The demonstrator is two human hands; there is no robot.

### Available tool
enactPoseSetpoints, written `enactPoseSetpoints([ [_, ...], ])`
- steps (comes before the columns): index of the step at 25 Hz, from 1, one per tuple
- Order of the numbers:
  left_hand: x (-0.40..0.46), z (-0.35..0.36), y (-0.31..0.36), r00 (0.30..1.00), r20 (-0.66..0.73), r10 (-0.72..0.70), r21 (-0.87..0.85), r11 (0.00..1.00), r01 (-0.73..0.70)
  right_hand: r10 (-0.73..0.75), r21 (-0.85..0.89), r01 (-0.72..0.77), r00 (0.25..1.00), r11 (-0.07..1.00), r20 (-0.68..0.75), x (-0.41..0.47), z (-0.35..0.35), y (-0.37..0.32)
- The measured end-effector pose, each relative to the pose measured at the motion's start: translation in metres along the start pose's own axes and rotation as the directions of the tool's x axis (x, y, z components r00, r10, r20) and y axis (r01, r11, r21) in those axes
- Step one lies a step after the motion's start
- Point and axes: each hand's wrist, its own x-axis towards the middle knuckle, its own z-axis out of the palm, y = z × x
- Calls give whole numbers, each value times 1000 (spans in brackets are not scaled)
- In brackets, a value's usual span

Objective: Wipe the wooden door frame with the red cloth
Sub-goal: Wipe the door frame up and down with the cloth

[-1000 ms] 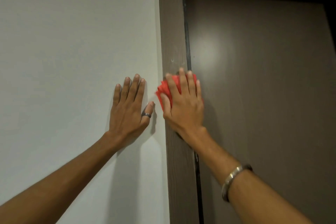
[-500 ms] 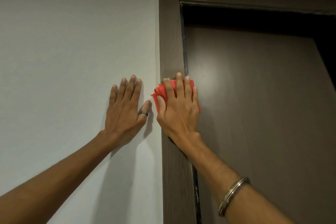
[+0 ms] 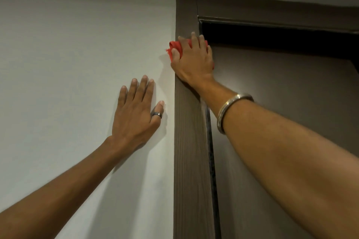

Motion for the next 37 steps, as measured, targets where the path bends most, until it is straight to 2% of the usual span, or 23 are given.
enactPoseSetpoints([
  [4,-1,1,0,1000,-2,-8,-2,1000,8,1,-5,-1,999,1000,35,47,-1,1],
  [8,-4,1,0,1000,17,3,-31,1000,-2,10,-30,-9,999,1000,43,37,-4,1],
  [15,-67,-2,-1,998,38,40,-58,998,-37,22,-39,-20,999,999,39,-54,-7,-4],
  [26,-163,-4,29,992,92,85,-99,992,-76,163,-145,-162,987,976,-2,-219,-11,-26],
  [30,-209,-8,38,983,139,118,-103,989,-104,184,-145,-178,983,973,29,-280,-15,-31],
  [37,-302,-11,59,963,226,148,-158,981,-113,238,-92,-225,957,970,163,-385,-32,-40],
])
